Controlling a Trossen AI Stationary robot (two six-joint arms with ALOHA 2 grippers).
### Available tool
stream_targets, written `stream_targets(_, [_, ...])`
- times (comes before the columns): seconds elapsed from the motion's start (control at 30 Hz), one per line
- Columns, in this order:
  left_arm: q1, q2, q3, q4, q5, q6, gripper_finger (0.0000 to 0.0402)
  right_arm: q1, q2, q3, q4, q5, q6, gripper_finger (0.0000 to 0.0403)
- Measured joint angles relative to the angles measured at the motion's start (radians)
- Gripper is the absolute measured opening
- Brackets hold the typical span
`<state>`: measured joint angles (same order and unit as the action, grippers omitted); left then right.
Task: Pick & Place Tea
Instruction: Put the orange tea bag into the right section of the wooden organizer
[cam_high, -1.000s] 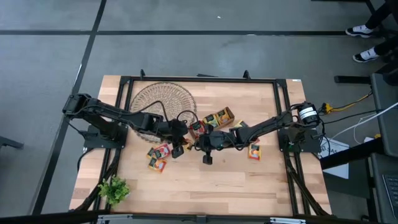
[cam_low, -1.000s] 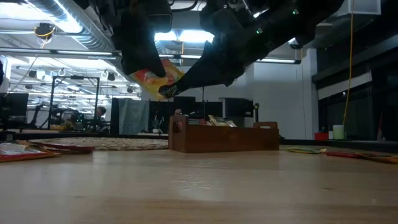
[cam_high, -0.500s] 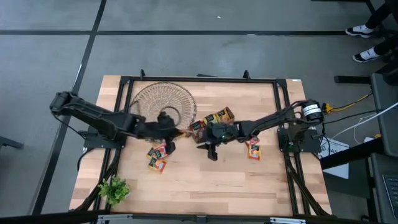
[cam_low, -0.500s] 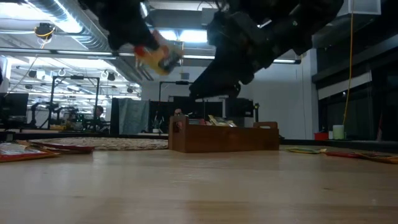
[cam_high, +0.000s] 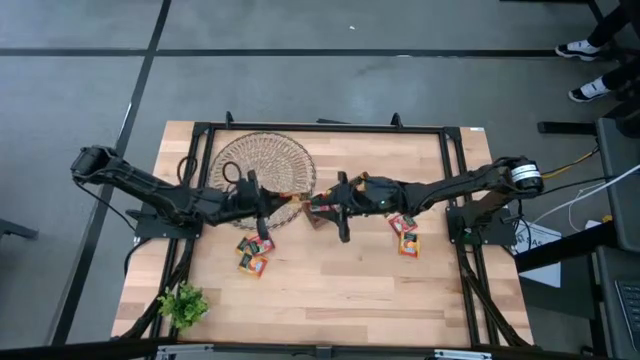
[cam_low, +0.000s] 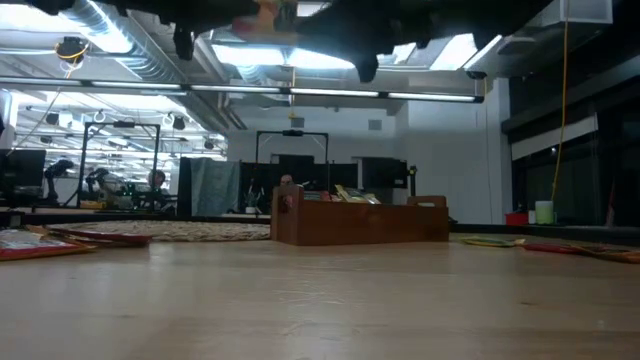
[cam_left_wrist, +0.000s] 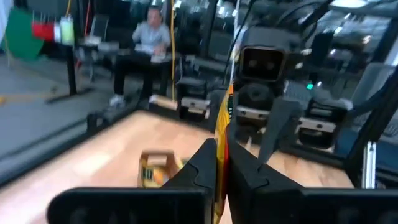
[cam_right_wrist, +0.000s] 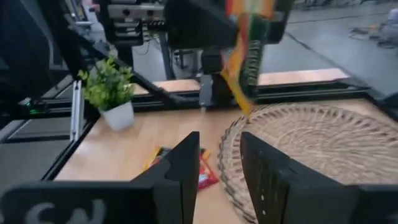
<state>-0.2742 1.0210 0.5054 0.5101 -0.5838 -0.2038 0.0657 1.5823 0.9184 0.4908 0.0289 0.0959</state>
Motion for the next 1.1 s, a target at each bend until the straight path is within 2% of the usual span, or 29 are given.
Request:
stream_targets(0.2, [0.0,0.001,-0.033,0.191,0.004,0.124,0.0012,-0.014,-0.041,0.0,0.034,0.014,0.0,0.0117])
stream_targets(0.3, [0.004,0.001,-0.041,0.253,0.049,0.151,0.0012,-0.014,-0.042,0.0,0.06,0.014,0.0,0.0117])
stream_targets(0.7, [0.073,0.029,-0.041,0.258,0.206,0.083,0.0012,-0.013,-0.041,0.0,0.129,0.013,-0.008,0.0117])
stream_targets(0.9, [0.096,0.062,-0.041,0.299,0.247,0.073,0.0012,-0.013,-0.041,0.0,0.14,0.011,-0.014,0.0117])
stream_targets(1.0, [0.102,0.069,-0.041,0.302,0.248,0.068,0.0013,-0.013,-0.041,0.0,0.139,0.011,-0.014,0.0103])
stream_targets(1.1, [0.102,0.073,-0.041,0.302,0.248,0.075,0.0013,-0.013,-0.041,0.0,0.13,-0.005,-0.015,0.0069])
